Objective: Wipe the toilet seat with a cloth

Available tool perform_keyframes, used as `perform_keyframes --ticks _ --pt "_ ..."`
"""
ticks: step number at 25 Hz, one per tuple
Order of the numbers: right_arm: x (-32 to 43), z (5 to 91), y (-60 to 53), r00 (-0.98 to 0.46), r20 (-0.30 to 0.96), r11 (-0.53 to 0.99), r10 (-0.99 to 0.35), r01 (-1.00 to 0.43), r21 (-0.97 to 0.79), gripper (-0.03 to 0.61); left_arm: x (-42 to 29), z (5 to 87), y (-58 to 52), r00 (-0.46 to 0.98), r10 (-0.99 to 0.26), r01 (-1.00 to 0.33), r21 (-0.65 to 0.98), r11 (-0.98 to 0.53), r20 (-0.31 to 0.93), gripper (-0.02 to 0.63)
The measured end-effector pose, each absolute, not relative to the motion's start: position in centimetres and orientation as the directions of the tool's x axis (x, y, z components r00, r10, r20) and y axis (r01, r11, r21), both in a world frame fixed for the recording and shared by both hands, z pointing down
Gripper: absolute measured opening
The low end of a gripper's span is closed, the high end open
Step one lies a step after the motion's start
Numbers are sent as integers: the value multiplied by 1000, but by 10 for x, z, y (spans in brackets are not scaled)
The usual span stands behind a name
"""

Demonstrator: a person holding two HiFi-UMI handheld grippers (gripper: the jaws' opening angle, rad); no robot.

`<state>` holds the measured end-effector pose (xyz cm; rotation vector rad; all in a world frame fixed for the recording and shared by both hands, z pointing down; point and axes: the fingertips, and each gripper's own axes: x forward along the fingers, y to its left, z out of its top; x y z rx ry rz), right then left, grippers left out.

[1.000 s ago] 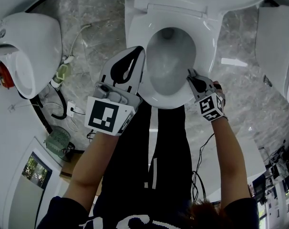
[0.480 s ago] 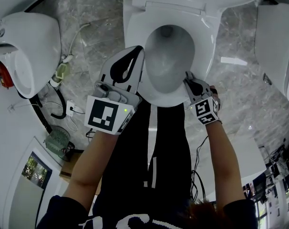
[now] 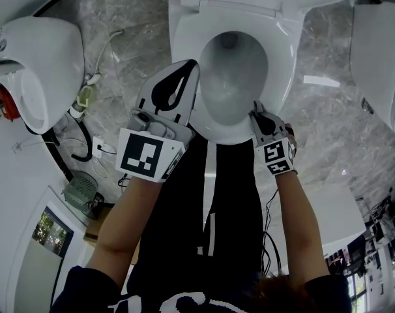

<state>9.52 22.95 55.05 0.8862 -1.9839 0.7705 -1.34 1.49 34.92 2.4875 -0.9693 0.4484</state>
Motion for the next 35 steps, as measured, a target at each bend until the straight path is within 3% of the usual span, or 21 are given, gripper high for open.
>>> perform_keyframes --ticks 35 --pt "37 556 274 -386 894 368 -228 -884 -288 28 -28 349 44 681 -578 -722 278 -634 450 11"
